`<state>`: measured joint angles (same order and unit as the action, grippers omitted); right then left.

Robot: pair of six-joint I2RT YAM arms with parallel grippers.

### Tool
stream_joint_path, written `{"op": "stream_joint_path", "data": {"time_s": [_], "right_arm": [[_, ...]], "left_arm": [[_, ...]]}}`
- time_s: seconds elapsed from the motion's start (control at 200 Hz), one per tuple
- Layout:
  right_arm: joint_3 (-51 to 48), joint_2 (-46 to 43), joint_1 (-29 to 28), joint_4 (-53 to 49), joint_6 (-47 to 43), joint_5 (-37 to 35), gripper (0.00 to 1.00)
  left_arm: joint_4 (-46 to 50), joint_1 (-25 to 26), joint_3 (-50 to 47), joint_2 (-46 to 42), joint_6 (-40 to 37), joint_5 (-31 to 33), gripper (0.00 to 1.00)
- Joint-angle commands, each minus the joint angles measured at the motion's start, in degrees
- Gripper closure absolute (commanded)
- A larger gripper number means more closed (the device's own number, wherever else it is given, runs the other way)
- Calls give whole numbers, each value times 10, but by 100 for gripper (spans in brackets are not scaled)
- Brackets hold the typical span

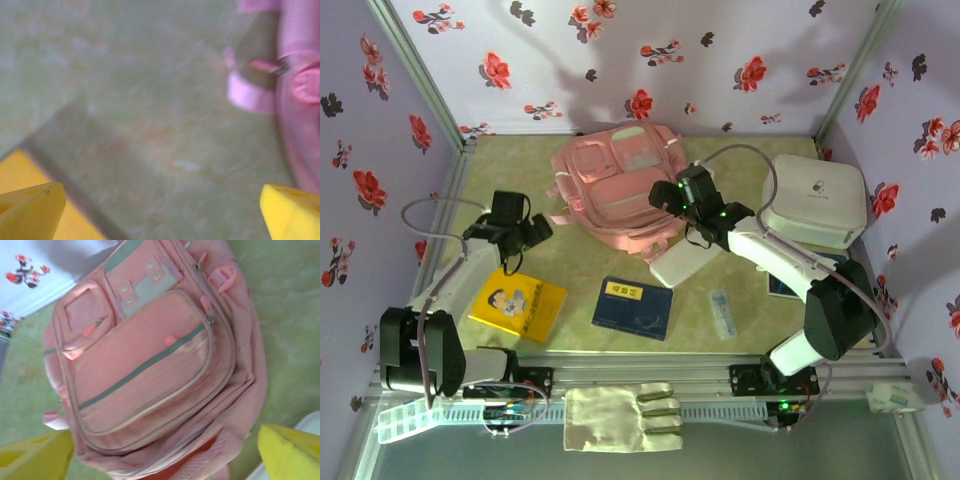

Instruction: Pack the student bag

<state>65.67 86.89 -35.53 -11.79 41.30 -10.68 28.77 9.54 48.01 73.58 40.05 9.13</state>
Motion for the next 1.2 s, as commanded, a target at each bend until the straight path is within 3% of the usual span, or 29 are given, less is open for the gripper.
{"op": "stream_joint_path", "data": {"time_s": [0.0, 0.225, 0.44, 0.565, 0.75, 0.98, 1.195], "right_arm": [[-4, -9, -4, 10, -62, -46, 1], [-14, -16, 6, 11, -78, -60, 1], [-23, -8, 28, 34, -71, 31, 1], [-25, 1, 33, 44, -61, 46, 1], [-26, 8, 37, 53, -66, 93, 1], [-22, 20, 37, 48, -55, 120, 1], [-27, 29, 25, 70, -61, 170, 1]], "left_arm": [[2, -14, -42, -29, 74, 20, 0], [19, -17, -98, -48, 121, 18, 0], [-23, -18, -125, -18, 124, -32, 0], [-64, -8, -121, 20, 116, -80, 3], [-133, 32, -82, 100, 107, -152, 5], [-147, 97, 14, 197, 96, -182, 6], [-129, 99, 45, 196, 78, -203, 5]]}}
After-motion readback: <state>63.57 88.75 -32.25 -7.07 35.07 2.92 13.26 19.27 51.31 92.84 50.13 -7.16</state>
